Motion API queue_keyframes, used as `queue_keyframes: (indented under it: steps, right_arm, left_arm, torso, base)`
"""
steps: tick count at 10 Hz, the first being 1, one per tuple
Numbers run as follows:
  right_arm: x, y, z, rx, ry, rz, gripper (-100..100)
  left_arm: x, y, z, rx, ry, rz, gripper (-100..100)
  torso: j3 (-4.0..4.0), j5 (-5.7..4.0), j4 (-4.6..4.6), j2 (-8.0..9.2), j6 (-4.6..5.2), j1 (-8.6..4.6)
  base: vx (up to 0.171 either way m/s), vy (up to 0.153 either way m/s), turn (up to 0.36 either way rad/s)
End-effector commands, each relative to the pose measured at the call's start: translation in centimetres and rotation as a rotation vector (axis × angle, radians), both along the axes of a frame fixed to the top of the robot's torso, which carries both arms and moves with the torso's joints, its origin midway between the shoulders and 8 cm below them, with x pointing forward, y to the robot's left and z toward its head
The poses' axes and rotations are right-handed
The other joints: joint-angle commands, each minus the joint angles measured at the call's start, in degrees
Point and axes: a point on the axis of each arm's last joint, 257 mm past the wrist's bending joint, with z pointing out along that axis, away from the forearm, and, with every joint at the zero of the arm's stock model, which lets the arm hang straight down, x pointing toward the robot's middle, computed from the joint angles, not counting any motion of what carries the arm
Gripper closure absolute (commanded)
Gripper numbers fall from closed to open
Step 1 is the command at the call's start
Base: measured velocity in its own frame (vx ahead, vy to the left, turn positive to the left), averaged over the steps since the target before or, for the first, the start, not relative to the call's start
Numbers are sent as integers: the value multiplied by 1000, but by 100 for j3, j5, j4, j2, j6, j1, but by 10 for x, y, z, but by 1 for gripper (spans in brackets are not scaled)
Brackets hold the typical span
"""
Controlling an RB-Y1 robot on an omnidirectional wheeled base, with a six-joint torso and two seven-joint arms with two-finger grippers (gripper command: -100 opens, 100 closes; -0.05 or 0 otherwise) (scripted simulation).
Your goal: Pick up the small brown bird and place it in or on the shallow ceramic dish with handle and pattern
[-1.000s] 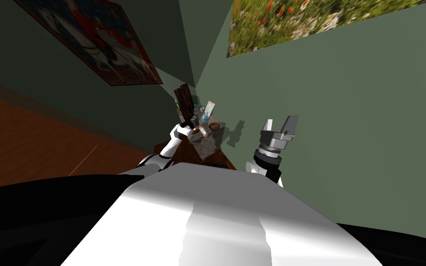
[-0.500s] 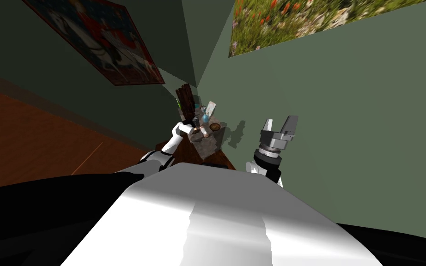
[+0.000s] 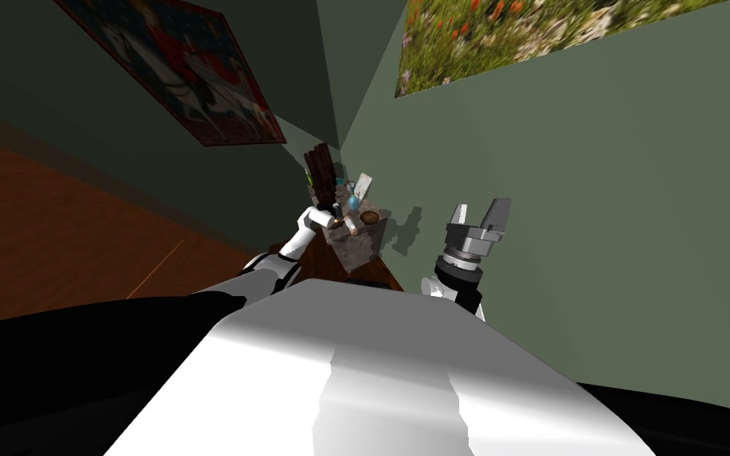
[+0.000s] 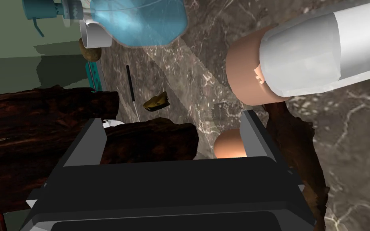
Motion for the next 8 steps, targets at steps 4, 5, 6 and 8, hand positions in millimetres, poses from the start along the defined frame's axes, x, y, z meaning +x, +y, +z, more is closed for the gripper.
queue_keyframes:
  steps: [4, 5, 6, 8]
  right_arm:
    - [0, 0, 0, 0, 0, 0, 0]
    - [0, 0, 0, 0, 0, 0, 0]
    - [0, 0, 0, 0, 0, 0, 0]
    - [0, 0, 0, 0, 0, 0, 0]
  left_arm:
    - [-7, 3, -26, -20, 126, 53, -100]
    - [-9, 3, -36, -32, 171, 76, -100]
    - [-11, 4, -38, -28, 184, 80, -100]
    - [-17, 6, -51, -35, 239, 109, -100]
  torso:
    - [-1, -1, -1, -2, -1, -5]
    - [-2, -1, -1, -3, 0, -5]
    - [-3, -1, -1, -5, -1, -8]
    - [-6, -2, -2, -10, -1, -8]
  base:
    - [1, -19, 65]
    - [11, -31, 99]
    - [14, -28, 41]
    - [20, -28, 54]
